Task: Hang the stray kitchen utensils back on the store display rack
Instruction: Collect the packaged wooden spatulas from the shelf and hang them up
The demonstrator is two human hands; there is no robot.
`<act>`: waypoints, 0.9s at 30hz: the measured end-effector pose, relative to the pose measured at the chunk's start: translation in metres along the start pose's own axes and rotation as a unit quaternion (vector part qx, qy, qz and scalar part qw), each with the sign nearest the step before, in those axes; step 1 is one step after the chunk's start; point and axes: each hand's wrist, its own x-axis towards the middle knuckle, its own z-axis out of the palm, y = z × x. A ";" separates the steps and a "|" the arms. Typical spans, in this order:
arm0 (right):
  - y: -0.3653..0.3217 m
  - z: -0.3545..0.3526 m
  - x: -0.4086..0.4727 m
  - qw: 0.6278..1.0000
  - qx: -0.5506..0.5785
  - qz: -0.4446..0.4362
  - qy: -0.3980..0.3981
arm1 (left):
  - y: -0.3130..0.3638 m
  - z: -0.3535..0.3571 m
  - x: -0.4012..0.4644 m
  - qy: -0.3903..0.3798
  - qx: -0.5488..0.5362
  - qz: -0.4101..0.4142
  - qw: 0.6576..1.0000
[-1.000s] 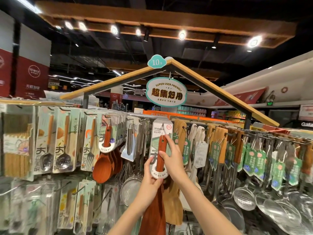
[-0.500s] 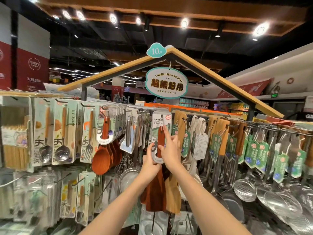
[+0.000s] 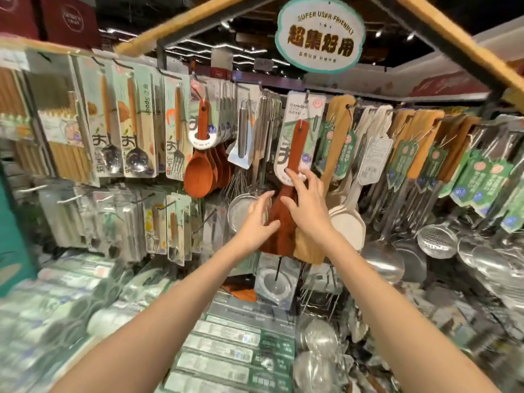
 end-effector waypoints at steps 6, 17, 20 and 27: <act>0.016 0.059 -0.085 0.994 -0.043 0.007 -0.100 | -0.070 -0.015 -0.073 -0.029 0.205 -0.019 0.978; 0.006 0.155 -0.193 0.951 -0.120 0.113 -0.261 | -0.183 -0.053 -0.155 -0.083 0.279 -0.098 0.952; -0.009 0.177 -0.206 0.946 -0.127 0.132 -0.269 | -0.211 -0.070 -0.168 -0.105 0.266 -0.110 0.952; -0.039 0.228 -0.242 0.929 -0.128 0.179 -0.297 | -0.267 -0.077 -0.195 -0.120 0.269 -0.137 0.946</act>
